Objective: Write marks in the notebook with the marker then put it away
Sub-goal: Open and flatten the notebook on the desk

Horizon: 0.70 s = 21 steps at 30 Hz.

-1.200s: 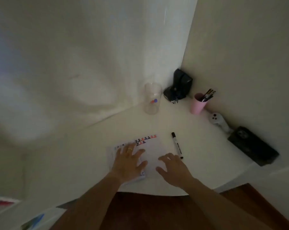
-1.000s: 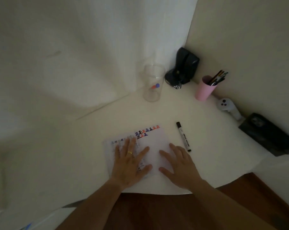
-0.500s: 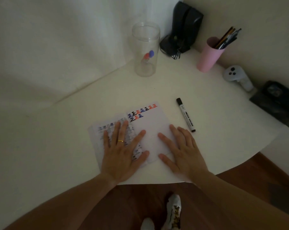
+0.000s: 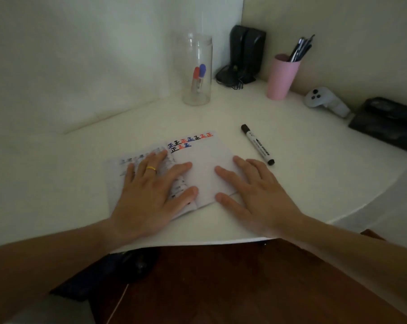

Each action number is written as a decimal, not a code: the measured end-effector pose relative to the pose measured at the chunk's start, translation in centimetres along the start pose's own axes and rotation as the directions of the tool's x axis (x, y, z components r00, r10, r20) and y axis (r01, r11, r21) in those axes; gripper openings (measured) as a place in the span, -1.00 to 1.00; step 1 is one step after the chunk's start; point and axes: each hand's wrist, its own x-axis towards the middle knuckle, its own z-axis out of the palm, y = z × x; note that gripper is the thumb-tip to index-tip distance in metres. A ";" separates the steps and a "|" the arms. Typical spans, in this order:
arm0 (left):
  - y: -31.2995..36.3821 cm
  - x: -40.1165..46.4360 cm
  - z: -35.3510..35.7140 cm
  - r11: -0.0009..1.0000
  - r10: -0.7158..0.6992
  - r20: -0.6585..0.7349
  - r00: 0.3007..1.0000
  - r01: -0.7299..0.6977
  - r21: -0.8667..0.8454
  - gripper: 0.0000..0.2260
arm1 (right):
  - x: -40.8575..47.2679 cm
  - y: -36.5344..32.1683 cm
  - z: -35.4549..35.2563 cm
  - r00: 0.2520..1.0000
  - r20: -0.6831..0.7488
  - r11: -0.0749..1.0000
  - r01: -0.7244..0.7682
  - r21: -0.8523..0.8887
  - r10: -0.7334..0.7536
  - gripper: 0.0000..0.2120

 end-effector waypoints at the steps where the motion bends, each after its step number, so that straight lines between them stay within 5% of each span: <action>1: 0.1 -0.1 0.1 1.000 0.006 -0.021 1.000 -0.006 -0.008 -0.41 | -0.1 0.0 0.0 1.000 -0.004 1.000 -0.005 0.003 0.005 -0.36; 9: 2.2 -2.3 -0.8 0.982 0.034 -0.134 0.990 -0.008 0.188 -0.43 | -1.6 -1.2 -1.0 0.997 -0.046 0.998 -0.060 0.031 0.062 -0.39; 12: 3.1 -2.9 -1.0 0.978 -0.042 -0.064 0.997 0.055 0.202 -0.34 | -2.2 -1.8 -1.0 0.994 -0.035 0.994 -0.099 0.042 0.100 -0.41; 15: 3.2 -2.5 -1.6 0.982 -0.071 0.062 0.996 0.059 0.177 -0.49 | -1.5 -2.1 -2.3 0.995 0.035 0.996 -0.088 -0.003 0.088 -0.49; 21: 0.7 1.3 -3.8 0.989 0.053 0.140 0.989 -0.071 0.132 -0.60 | 3.7 0.8 -3.4 0.912 -0.310 0.953 -0.298 -0.054 0.267 -0.57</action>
